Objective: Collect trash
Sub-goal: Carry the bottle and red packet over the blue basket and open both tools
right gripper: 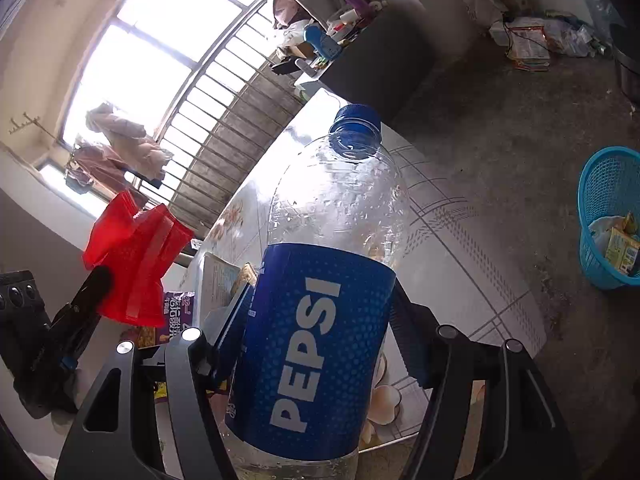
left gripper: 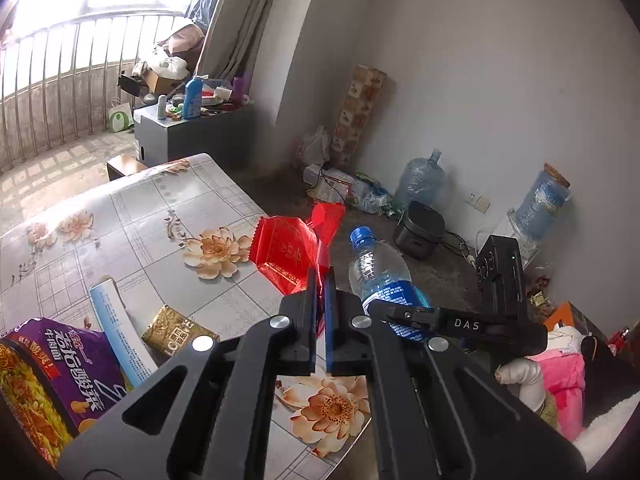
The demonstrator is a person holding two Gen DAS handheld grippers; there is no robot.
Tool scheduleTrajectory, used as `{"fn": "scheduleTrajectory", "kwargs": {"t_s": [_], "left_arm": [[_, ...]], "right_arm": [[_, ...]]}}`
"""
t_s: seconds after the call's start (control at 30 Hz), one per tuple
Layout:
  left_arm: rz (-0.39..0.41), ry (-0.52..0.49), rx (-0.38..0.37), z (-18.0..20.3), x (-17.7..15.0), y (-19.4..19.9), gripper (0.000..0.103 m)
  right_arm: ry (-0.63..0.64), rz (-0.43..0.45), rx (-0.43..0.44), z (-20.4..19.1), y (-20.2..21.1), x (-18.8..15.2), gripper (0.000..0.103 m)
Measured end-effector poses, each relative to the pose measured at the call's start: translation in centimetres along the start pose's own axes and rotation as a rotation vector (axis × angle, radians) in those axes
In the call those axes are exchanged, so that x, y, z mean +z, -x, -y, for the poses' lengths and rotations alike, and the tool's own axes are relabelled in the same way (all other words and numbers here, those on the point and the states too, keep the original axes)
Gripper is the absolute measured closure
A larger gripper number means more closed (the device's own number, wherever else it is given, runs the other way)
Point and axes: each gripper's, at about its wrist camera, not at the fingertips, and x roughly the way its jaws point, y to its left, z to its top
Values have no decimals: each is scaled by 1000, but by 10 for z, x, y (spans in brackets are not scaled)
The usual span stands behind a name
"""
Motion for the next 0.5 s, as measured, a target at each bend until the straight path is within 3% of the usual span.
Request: {"fn": "scheduleTrajectory", "kwargs": {"t_s": [0.2, 0.37, 0.5], "left_arm": [[-117, 91, -201, 30, 18, -84, 102], [-226, 50, -231, 75, 15, -161, 102], [-372, 59, -258, 107, 3, -232, 102]], "right_arm": [[-212, 194, -104, 74, 67, 13, 38], [-444, 285, -153, 149, 99, 3, 38], [-616, 308, -148, 200, 102, -13, 38]]}}
